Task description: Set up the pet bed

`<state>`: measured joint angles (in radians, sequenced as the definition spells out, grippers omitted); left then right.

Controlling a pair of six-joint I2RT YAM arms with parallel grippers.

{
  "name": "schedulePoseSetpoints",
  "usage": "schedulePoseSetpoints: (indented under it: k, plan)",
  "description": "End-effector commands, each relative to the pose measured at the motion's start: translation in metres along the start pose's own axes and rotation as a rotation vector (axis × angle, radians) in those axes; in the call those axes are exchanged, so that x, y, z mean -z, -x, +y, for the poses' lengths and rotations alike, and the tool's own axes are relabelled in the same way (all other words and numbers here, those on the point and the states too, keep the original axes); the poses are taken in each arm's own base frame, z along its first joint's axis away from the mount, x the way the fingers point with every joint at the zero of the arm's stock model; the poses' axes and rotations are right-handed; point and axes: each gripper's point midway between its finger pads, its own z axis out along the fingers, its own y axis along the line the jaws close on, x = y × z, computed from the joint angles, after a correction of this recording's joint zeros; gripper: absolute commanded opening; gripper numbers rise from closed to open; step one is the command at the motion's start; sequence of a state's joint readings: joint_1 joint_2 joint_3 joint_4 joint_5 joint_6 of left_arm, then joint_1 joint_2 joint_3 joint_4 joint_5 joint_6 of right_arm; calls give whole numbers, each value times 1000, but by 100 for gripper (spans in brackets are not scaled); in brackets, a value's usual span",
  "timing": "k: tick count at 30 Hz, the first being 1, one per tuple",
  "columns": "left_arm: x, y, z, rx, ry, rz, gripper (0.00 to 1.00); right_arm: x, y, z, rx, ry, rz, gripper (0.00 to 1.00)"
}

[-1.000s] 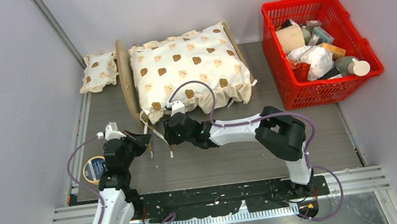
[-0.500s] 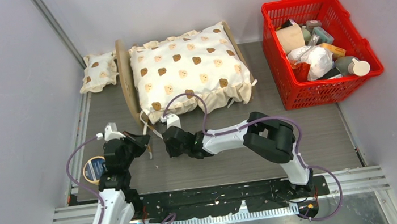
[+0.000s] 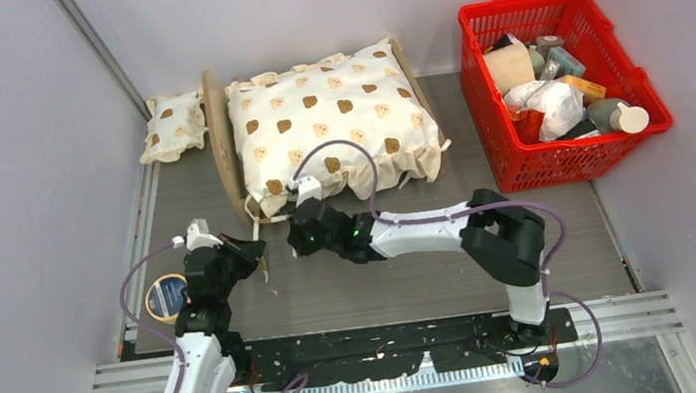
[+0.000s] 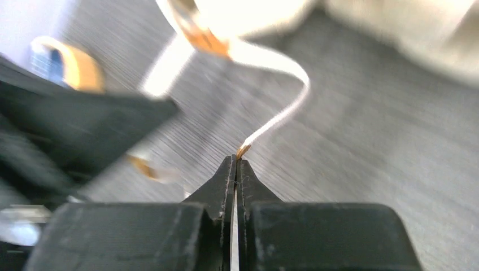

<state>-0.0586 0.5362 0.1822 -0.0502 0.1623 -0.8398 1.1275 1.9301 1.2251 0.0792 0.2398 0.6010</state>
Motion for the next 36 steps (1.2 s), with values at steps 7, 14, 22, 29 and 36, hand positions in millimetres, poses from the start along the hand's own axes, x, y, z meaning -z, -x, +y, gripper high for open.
schedulePoseSetpoints:
  k: [7, 14, 22, 29, 36]
  plan:
    - [2, 2, -19, 12, -156, -69, 0, 71, 197, 129, -271, 450, -348, 12]
    - [4, 4, -30, 19, -264, -120, 0, 39, 185, 151, -304, 459, -199, 20]
    - [4, 6, -35, 20, -297, -133, 0, 35, 151, 131, -205, 359, -48, 44]
    - [8, 39, -39, -35, -198, -216, 0, 62, 154, 94, -163, 253, -151, 47]
    - [17, 91, -24, -136, 37, -351, 0, 75, 136, 60, -149, 259, -341, 47]
